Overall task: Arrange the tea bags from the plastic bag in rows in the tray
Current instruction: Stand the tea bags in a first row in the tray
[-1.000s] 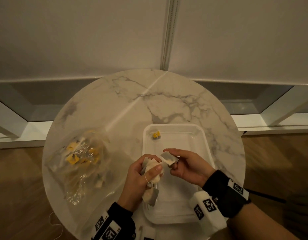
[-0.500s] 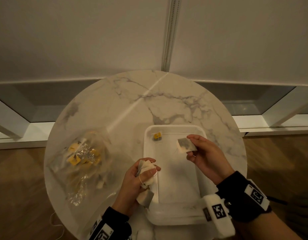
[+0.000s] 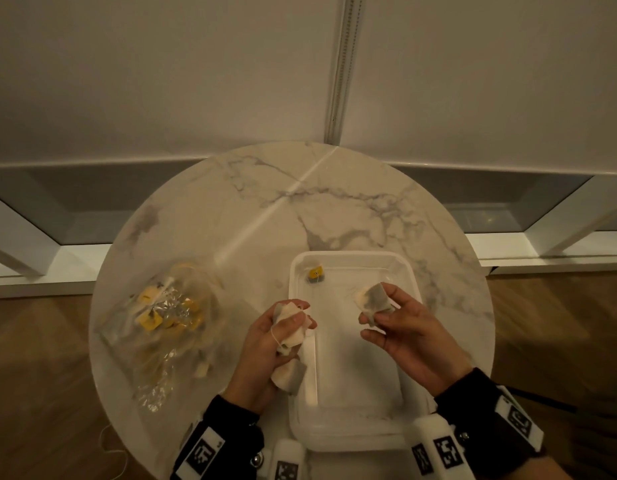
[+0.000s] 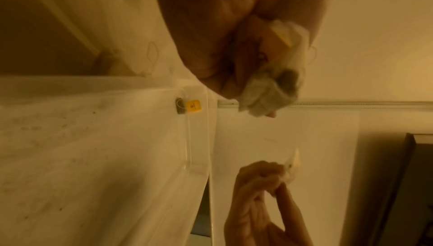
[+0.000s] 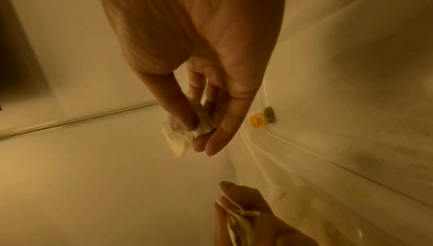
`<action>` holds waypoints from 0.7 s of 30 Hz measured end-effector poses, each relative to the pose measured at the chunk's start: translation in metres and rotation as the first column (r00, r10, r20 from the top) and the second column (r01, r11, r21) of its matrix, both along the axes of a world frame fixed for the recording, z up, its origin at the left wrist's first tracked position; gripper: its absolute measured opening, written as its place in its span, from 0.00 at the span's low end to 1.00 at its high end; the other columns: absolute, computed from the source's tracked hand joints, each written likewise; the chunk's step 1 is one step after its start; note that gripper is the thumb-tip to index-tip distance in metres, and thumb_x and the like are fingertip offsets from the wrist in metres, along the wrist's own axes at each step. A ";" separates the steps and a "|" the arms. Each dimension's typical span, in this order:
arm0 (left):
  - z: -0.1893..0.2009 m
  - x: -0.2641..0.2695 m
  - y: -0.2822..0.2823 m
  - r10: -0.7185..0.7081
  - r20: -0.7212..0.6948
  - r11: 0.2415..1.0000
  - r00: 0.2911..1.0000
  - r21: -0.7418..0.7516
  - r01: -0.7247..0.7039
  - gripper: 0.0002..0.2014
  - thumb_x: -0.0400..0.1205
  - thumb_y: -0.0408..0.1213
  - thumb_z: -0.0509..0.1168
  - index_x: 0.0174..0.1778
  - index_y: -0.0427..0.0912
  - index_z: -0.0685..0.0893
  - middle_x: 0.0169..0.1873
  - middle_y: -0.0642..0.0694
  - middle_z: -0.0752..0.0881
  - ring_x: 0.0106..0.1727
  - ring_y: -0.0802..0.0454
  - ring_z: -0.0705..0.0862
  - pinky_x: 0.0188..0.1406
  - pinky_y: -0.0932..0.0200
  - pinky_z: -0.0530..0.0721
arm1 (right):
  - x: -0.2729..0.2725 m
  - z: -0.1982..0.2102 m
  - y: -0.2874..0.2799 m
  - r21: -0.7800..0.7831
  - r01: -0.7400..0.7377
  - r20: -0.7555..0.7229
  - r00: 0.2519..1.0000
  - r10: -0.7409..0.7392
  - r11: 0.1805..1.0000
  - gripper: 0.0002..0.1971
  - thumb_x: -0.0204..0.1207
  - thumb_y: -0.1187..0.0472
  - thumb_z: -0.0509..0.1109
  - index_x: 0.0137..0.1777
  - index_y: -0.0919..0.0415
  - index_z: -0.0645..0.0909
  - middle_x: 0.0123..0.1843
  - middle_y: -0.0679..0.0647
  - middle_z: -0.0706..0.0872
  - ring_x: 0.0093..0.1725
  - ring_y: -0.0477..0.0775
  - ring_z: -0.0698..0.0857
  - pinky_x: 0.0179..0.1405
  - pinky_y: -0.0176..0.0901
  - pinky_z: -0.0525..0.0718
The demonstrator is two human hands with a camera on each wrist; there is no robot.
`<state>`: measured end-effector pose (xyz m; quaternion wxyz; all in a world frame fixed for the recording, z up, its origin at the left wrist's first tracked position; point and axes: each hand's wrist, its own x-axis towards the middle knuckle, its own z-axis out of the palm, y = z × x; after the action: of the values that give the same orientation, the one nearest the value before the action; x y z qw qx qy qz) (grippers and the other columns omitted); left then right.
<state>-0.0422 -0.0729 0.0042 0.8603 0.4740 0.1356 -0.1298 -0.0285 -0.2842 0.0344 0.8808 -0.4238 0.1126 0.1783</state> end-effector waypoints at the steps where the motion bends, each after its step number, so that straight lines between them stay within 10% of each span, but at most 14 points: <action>1: 0.002 0.001 -0.004 -0.022 -0.003 1.000 1.000 0.011 0.022 0.15 0.74 0.35 0.75 0.53 0.34 0.83 0.33 0.41 0.84 0.20 0.60 0.76 0.17 0.70 0.74 | 0.000 -0.002 0.001 -0.010 -0.011 0.007 1.000 0.011 1.000 0.20 0.66 0.81 0.67 0.56 0.65 0.79 0.40 0.64 0.86 0.38 0.59 0.89 0.36 0.49 0.90; 11: 0.006 0.004 -0.024 -0.141 0.196 0.928 0.970 0.367 0.061 0.08 0.75 0.34 0.74 0.41 0.31 0.87 0.29 0.46 0.86 0.31 0.56 0.84 0.32 0.64 0.81 | -0.014 -0.017 0.012 -0.474 -0.107 0.087 0.982 0.168 0.874 0.07 0.73 0.80 0.70 0.51 0.76 0.81 0.46 0.68 0.89 0.45 0.62 0.90 0.49 0.50 0.90; 21: 0.014 0.014 -0.010 -0.428 0.358 0.662 0.830 0.749 0.019 0.03 0.77 0.33 0.76 0.39 0.44 0.92 0.32 0.54 0.90 0.36 0.57 0.88 0.39 0.67 0.83 | -0.007 -0.002 0.006 -0.854 0.093 0.316 0.874 0.369 0.512 0.03 0.75 0.61 0.78 0.44 0.51 0.90 0.46 0.44 0.91 0.54 0.47 0.87 0.58 0.39 0.78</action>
<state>-0.0280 -0.0826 0.0180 0.5851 0.8012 -0.1168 -0.0463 -0.0354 -0.2777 0.0322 0.5424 -0.8351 -0.0627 0.0664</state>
